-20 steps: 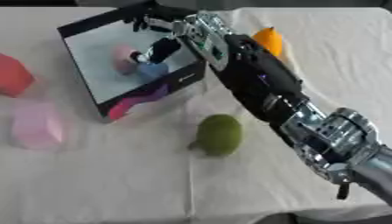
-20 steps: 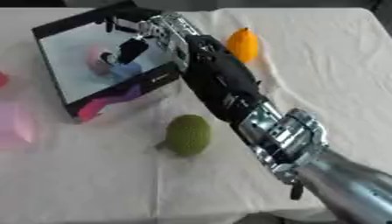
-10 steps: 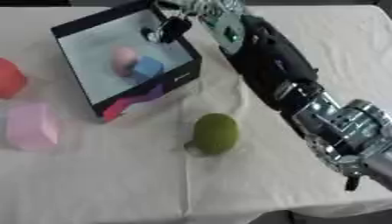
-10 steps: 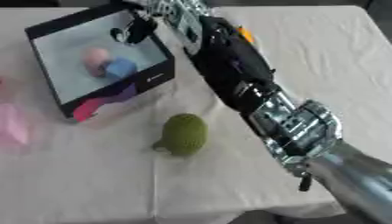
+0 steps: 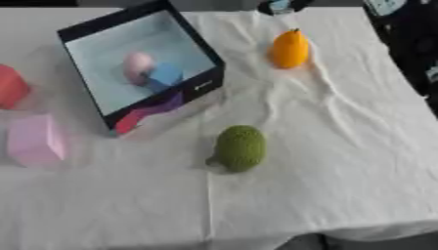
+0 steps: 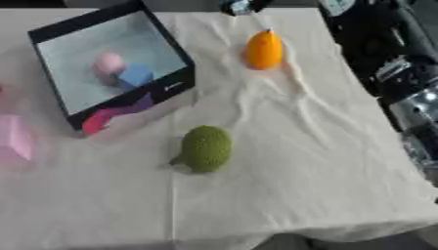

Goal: Pick up objects on the table and place them in the box.

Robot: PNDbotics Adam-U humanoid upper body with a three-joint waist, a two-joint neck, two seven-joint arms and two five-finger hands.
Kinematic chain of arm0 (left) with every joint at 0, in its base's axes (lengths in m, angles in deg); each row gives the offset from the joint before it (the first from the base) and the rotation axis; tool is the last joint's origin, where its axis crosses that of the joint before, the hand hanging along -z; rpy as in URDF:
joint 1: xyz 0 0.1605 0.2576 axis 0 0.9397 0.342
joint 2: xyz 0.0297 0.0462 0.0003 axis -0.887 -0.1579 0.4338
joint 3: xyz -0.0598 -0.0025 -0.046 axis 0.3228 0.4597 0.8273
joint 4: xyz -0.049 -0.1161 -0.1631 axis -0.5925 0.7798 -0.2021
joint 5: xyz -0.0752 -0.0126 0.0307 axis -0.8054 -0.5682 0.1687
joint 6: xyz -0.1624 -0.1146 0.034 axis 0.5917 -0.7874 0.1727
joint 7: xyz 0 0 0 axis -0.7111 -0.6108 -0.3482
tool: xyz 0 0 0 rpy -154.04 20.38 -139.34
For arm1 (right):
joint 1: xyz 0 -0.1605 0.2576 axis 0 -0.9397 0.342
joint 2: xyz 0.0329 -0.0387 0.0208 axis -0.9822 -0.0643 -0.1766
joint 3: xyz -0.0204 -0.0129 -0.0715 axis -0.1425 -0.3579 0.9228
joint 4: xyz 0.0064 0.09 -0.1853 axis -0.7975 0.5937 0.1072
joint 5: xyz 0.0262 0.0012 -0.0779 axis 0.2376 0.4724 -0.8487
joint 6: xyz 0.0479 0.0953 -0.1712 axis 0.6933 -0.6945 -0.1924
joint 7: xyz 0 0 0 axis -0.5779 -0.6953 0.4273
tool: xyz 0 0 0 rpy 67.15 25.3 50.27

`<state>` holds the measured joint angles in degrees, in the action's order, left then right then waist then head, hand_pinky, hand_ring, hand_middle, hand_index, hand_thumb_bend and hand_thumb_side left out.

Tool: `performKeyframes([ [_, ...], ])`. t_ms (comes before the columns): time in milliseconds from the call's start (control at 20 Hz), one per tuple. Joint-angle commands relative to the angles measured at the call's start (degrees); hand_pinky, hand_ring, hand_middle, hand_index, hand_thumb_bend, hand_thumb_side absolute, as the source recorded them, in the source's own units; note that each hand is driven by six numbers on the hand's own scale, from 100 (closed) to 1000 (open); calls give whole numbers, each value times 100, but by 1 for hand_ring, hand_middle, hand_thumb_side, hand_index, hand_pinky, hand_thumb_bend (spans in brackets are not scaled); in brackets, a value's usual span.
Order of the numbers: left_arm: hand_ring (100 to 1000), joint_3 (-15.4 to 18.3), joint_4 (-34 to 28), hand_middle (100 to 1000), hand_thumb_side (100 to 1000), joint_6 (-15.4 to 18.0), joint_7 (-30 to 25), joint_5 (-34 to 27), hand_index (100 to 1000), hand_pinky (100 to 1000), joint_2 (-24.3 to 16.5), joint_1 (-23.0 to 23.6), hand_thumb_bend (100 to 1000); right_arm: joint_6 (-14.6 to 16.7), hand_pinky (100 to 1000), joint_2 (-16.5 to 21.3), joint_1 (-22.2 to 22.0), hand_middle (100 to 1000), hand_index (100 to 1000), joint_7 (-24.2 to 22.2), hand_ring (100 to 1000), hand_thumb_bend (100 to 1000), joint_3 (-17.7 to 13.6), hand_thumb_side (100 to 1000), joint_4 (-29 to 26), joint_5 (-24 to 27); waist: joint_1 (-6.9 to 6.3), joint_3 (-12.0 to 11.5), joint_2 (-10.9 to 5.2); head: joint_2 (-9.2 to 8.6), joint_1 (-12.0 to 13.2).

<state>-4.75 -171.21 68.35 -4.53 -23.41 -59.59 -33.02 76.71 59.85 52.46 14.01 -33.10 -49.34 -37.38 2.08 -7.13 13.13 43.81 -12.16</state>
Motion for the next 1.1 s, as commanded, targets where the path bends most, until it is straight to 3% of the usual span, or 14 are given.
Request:
performKeyframes([
  [50,884,96,-43,796,708,-7,8,35,785,922,-255,-7,100,207,951,450,-17,846,981,-50,913,358,-147,481,113,-166,57,-5,-181,31,25],
  [500,885,73,-42,795,706,-27,4,38,784,922,-278,-48,100,551,950,676,-323,852,977,-205,915,452,-159,509,502,-445,66,-32,-164,-35,15],
  [700,885,60,-33,794,707,-36,-7,40,783,922,-275,-66,100,564,949,678,-386,850,971,-185,912,446,-194,486,665,-551,59,-50,-134,-86,7],
  [800,887,53,-29,795,708,-40,-19,46,783,923,-267,-75,100,537,948,654,-393,840,925,-130,907,416,-243,443,760,-569,51,-56,-120,-101,7],
  [1100,888,42,-27,795,709,-43,-49,72,782,924,-219,-90,100,459,945,564,-384,836,932,62,902,395,-364,395,1034,-659,16,-97,-44,-186,-5],
])
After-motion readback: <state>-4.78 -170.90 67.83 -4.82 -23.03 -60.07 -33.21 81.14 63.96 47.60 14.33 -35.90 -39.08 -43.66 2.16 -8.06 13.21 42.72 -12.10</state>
